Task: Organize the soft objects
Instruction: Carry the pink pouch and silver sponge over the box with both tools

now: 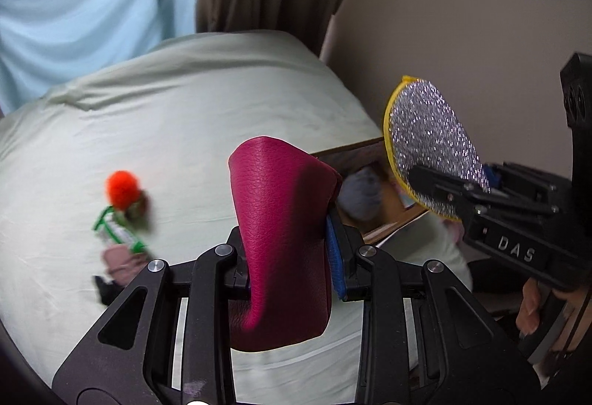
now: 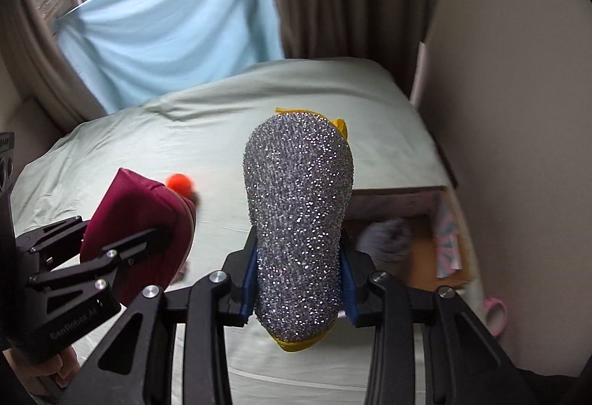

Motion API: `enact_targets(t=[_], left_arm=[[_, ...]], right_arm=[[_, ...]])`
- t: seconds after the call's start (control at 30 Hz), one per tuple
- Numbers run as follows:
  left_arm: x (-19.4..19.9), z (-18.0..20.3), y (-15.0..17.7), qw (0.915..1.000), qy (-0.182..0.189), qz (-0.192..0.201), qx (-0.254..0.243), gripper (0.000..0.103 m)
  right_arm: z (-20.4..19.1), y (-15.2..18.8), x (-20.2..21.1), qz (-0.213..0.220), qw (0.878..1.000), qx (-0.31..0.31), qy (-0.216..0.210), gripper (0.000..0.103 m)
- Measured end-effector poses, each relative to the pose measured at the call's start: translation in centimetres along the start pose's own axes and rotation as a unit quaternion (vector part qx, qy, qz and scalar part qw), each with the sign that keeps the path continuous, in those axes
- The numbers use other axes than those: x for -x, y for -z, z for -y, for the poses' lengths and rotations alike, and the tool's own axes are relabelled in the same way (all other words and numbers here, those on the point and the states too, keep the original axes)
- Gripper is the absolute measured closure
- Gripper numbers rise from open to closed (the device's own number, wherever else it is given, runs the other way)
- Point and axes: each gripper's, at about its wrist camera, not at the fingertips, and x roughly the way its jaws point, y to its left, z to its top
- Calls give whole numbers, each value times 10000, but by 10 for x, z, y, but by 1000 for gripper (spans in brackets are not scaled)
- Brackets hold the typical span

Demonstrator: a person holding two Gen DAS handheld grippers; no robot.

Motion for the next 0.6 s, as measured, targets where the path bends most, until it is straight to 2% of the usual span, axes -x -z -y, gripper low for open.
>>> enact_targets(t=[0.17,0.3,0.5,0.6], left_arm=[[-49,45,-13,9995,119,-284,102,77],[-91,67,-17,9982,130,-568,164,77],[-155,73,-16,9932,-17,-1101,364,77],[-191,69,-14,9881,-140,-1470,434,77]], right_arm=[[51,-3,-16,-226,9994,-237,106,69],[88,-3,-39,-438,9979,-455,137,69],[135,1,-83,-880,9939,-646,155,69],[147,1,-107,-1101,9911,-725,179,69]])
